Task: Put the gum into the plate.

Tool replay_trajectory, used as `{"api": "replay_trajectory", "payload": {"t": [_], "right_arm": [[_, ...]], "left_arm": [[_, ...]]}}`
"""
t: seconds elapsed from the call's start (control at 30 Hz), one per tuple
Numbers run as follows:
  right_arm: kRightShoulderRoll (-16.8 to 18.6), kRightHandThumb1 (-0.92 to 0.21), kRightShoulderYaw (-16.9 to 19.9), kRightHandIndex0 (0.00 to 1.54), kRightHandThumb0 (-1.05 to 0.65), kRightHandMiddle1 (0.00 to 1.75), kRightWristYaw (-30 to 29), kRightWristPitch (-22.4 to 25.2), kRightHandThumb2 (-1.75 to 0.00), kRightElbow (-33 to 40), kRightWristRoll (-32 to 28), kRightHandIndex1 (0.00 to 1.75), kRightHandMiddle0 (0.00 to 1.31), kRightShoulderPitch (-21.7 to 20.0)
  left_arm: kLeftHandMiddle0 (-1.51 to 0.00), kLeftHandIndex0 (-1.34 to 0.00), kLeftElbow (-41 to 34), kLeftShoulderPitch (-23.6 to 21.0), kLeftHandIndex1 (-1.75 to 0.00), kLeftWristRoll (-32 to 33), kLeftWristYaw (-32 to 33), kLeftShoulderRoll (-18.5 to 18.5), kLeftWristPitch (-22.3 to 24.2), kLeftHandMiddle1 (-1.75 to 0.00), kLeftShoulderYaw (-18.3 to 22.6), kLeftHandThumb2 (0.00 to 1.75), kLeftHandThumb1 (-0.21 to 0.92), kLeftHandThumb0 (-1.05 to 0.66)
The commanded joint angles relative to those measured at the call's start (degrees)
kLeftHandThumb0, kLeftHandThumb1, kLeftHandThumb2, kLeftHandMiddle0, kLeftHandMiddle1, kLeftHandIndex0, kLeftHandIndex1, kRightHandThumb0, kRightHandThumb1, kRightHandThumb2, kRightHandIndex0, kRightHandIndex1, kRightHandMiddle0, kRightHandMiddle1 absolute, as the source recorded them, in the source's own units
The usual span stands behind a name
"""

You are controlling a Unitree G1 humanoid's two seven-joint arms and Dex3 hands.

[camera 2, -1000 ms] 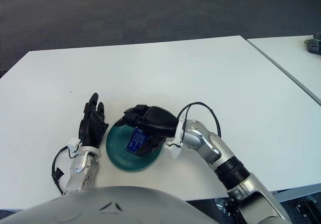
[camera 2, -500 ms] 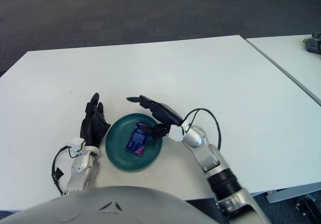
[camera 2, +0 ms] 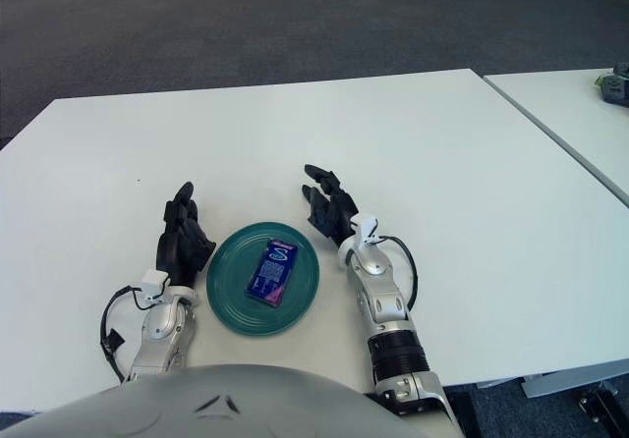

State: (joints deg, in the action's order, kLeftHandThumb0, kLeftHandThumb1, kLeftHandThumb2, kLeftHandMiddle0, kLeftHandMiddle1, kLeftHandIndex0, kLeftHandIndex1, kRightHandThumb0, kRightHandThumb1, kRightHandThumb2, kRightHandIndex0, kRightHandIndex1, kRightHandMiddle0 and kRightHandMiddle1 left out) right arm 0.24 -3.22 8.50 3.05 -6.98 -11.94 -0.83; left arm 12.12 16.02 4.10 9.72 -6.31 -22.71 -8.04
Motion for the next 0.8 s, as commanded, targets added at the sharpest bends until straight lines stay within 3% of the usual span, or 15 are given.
{"api": "replay_trajectory", "payload": {"t": [0.0,0.33,0.77], "right_arm": [[0.8,-0.92,1.9,0.43,-0.93,0.84,-0.9,2.8,-0.84,1.9,-1.7,0.05,0.01,-0.5],[0.2,-0.92,4.2,0.44,-0.92,0.85,-0.7,2.9,-0.84,-0.3,-0.7,0.04,0.0,-0.8],[-1.4,-0.92,4.7,0.4,-0.89,0.81,1.7,-0.3,-0.85,-0.1,0.4,0.01,0.0,4.4]], "left_arm": [[-0.15,0.0,3.5,2.4,-0.59,0.5,0.1,-3.2,1.9,0.0,0.2,1.1,0.92,-0.97],[-0.13,0.0,4.1,2.6,-0.54,1.5,-0.8,-2.8,0.7,0.0,0.8,1.09,0.92,-0.96],[-0.11,0.0,3.5,3.4,-0.5,2.1,-2.0,-2.4,0.6,0.0,1.2,1.08,0.92,-0.95]]}}
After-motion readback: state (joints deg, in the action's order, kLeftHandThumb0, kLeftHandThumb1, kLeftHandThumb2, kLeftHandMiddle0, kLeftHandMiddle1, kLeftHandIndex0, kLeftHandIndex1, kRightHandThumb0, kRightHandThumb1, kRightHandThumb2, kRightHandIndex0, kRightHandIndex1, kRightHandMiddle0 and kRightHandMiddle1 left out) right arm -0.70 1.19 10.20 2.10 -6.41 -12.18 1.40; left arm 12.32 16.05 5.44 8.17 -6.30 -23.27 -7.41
